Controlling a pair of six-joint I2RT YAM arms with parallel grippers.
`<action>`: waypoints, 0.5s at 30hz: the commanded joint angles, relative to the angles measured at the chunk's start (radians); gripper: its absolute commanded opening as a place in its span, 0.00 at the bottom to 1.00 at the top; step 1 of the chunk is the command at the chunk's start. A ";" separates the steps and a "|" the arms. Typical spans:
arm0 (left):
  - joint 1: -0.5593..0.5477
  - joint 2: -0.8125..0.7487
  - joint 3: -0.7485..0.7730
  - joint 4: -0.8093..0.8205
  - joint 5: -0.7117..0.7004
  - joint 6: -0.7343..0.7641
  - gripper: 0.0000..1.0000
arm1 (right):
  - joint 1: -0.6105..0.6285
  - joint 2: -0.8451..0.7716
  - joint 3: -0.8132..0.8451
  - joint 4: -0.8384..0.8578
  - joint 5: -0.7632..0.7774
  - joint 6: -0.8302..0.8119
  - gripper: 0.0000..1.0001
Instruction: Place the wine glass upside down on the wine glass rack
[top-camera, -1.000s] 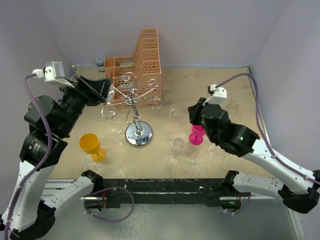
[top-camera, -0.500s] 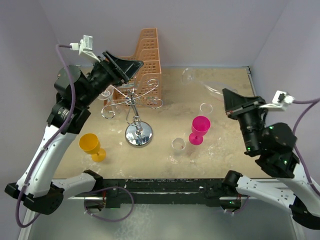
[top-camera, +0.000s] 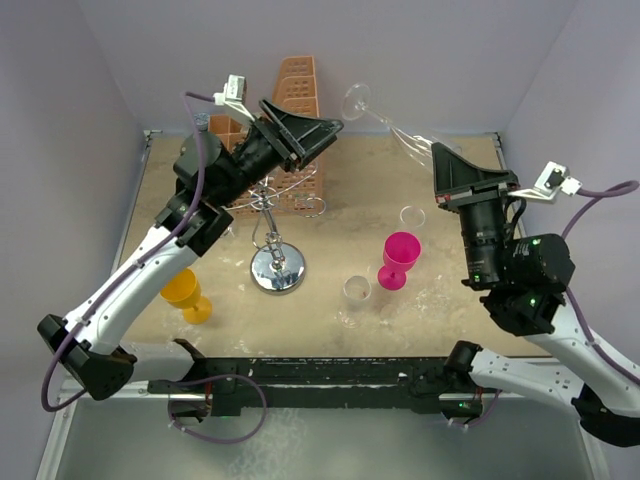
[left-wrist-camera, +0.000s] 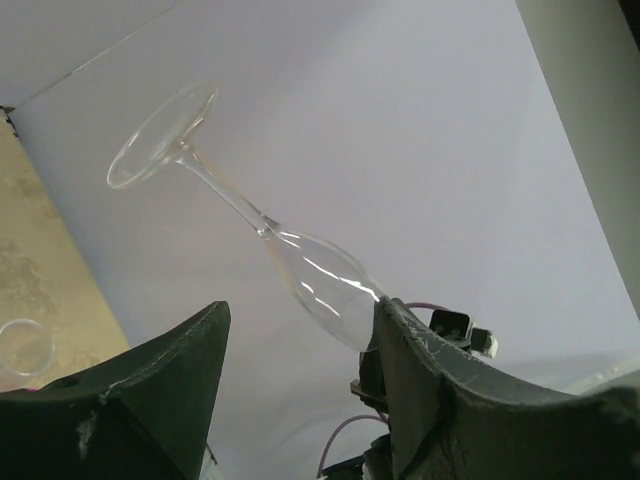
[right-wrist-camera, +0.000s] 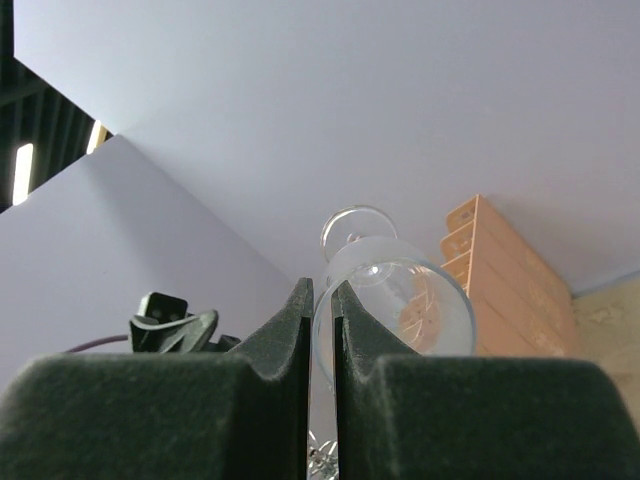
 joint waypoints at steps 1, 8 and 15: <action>-0.015 0.013 -0.039 0.135 -0.112 -0.071 0.58 | 0.001 0.002 -0.004 0.188 -0.005 0.042 0.00; -0.038 0.059 -0.025 0.160 -0.218 -0.162 0.58 | 0.001 -0.034 -0.059 0.176 -0.033 0.155 0.00; -0.060 0.099 -0.026 0.201 -0.317 -0.209 0.58 | 0.001 -0.033 -0.093 0.180 -0.066 0.208 0.00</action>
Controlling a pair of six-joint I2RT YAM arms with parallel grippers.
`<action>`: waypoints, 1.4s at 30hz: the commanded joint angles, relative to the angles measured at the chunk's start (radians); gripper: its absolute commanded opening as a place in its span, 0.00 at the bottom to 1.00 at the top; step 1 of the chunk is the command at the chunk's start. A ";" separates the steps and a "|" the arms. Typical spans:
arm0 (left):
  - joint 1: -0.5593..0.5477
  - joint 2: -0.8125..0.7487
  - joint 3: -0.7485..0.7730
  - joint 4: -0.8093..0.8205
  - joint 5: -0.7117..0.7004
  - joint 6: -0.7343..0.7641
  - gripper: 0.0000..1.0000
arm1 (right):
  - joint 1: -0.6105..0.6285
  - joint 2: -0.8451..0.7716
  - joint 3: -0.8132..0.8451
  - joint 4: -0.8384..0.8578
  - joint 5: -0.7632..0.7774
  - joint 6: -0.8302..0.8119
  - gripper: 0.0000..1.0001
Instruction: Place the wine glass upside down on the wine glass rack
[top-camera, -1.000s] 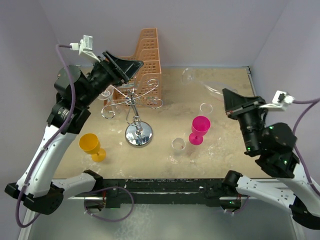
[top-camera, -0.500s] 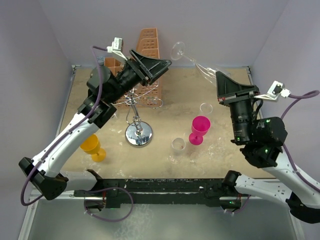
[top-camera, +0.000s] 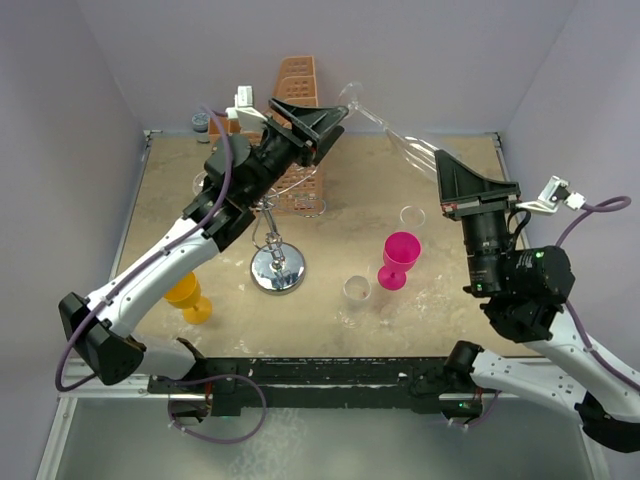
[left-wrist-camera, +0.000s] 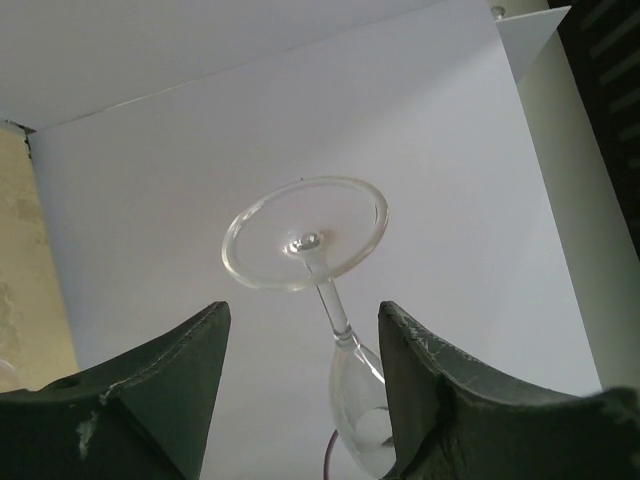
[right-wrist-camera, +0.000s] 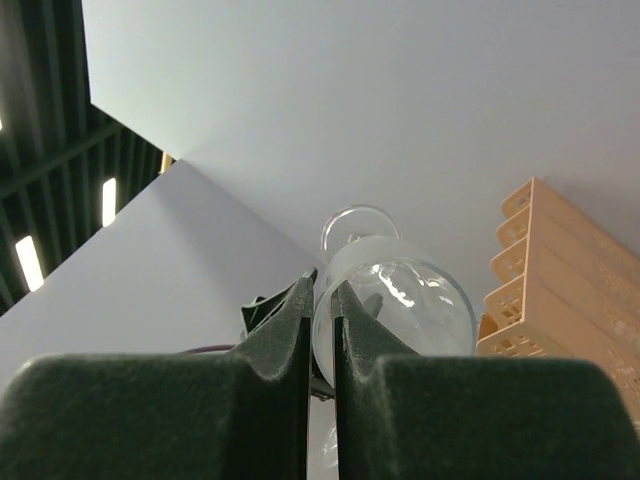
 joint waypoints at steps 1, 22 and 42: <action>-0.013 0.013 -0.002 0.126 -0.095 -0.063 0.58 | 0.001 0.006 0.005 0.075 -0.040 0.062 0.00; -0.018 0.143 0.043 0.267 -0.137 -0.119 0.36 | 0.001 -0.021 -0.143 0.193 -0.206 0.070 0.00; -0.018 0.149 0.114 0.348 -0.114 0.110 0.00 | 0.001 0.002 -0.090 -0.056 -0.194 0.073 0.56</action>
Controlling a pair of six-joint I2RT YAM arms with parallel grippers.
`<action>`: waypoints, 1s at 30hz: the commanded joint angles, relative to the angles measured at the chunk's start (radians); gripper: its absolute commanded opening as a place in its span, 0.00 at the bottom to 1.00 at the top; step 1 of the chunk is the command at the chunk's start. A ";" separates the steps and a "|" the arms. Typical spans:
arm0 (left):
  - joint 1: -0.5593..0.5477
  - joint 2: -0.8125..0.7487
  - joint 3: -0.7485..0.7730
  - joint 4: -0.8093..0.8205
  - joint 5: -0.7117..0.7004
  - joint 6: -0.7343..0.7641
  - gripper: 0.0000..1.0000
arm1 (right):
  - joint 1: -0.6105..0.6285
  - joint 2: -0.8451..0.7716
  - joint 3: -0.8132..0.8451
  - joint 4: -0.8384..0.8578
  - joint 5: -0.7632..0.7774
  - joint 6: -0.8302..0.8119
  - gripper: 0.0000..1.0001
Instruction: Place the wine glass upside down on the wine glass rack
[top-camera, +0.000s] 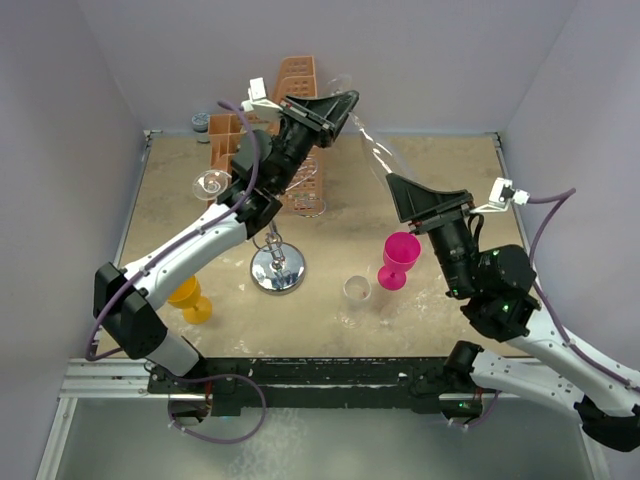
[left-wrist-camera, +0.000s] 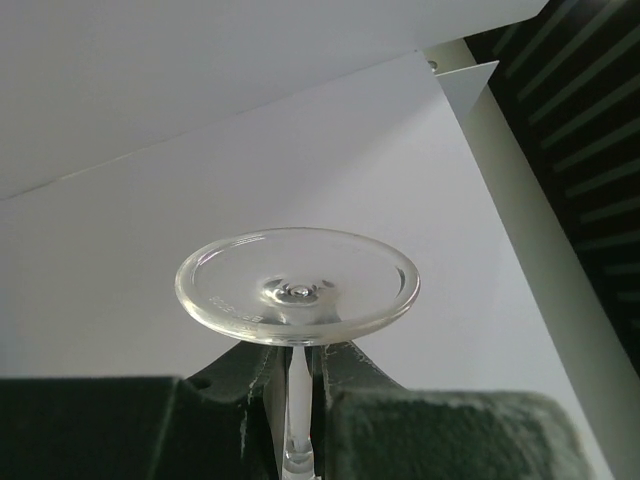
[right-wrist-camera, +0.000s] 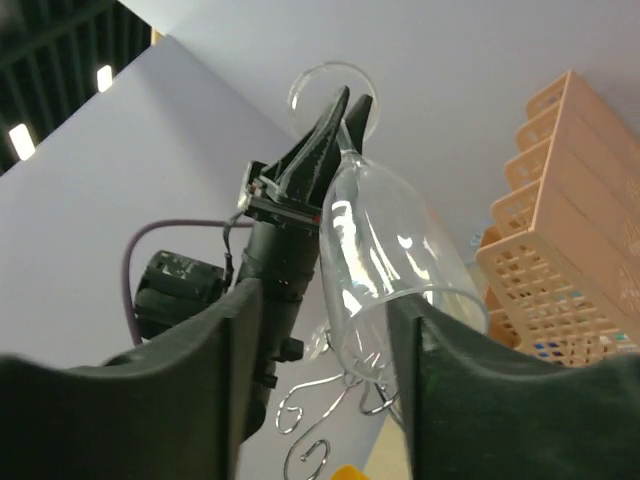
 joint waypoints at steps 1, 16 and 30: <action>-0.001 -0.045 0.082 0.017 0.003 0.188 0.00 | 0.002 -0.006 0.047 -0.074 -0.006 -0.027 0.62; -0.001 -0.177 0.136 -0.251 0.064 0.651 0.00 | 0.002 -0.109 0.012 -0.257 -0.039 -0.441 0.79; -0.001 -0.245 0.075 -0.280 0.366 0.798 0.00 | 0.002 0.061 0.257 -0.275 -0.283 -0.508 0.76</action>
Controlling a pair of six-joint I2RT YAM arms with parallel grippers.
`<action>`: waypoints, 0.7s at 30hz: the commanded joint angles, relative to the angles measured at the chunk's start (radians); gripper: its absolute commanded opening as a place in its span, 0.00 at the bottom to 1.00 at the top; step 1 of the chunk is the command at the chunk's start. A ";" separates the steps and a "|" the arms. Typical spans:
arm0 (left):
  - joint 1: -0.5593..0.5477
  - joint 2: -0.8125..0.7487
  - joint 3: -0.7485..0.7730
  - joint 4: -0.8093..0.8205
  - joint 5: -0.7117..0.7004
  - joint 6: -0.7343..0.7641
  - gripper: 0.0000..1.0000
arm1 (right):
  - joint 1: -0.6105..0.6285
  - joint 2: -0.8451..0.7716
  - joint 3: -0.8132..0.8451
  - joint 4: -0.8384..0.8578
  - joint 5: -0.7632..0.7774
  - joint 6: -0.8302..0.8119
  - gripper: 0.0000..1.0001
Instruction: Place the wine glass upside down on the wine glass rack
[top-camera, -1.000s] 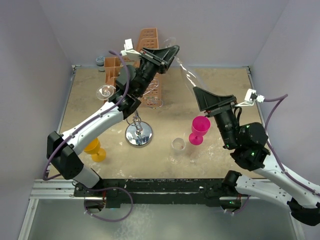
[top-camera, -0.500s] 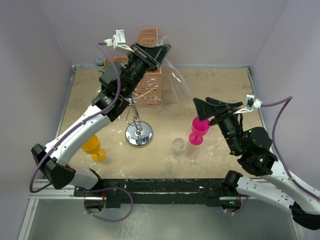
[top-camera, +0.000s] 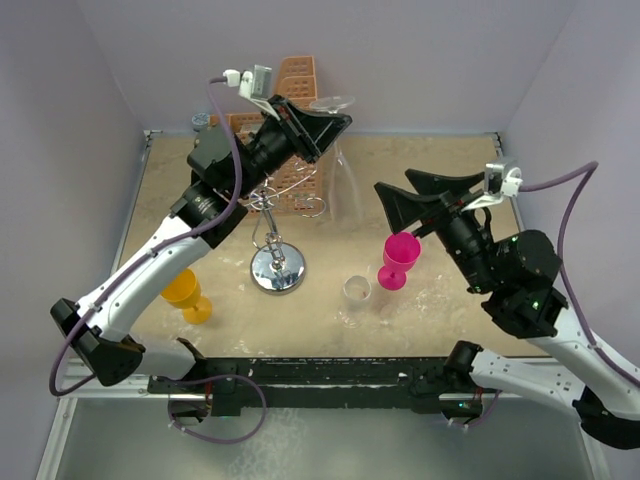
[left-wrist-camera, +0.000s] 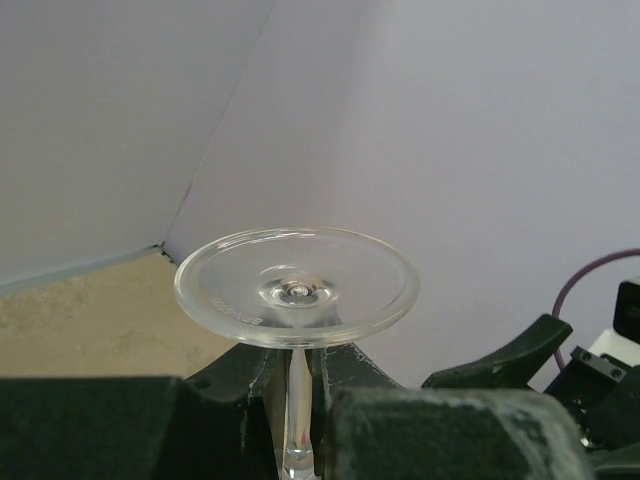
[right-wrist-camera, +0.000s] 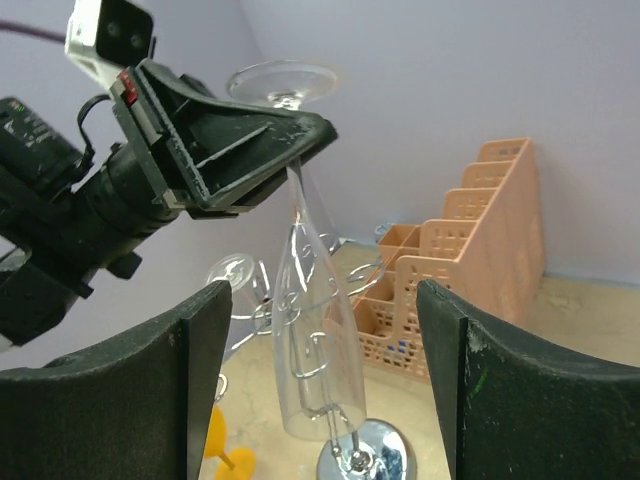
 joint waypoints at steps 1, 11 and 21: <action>-0.001 -0.078 -0.032 0.068 0.109 0.049 0.00 | 0.002 0.042 0.035 0.039 -0.155 -0.040 0.75; -0.001 -0.149 -0.127 0.180 0.315 0.058 0.00 | 0.002 0.127 0.071 0.089 -0.202 0.002 0.63; -0.001 -0.186 -0.175 0.255 0.418 0.072 0.00 | 0.002 0.221 0.117 0.166 -0.295 0.067 0.57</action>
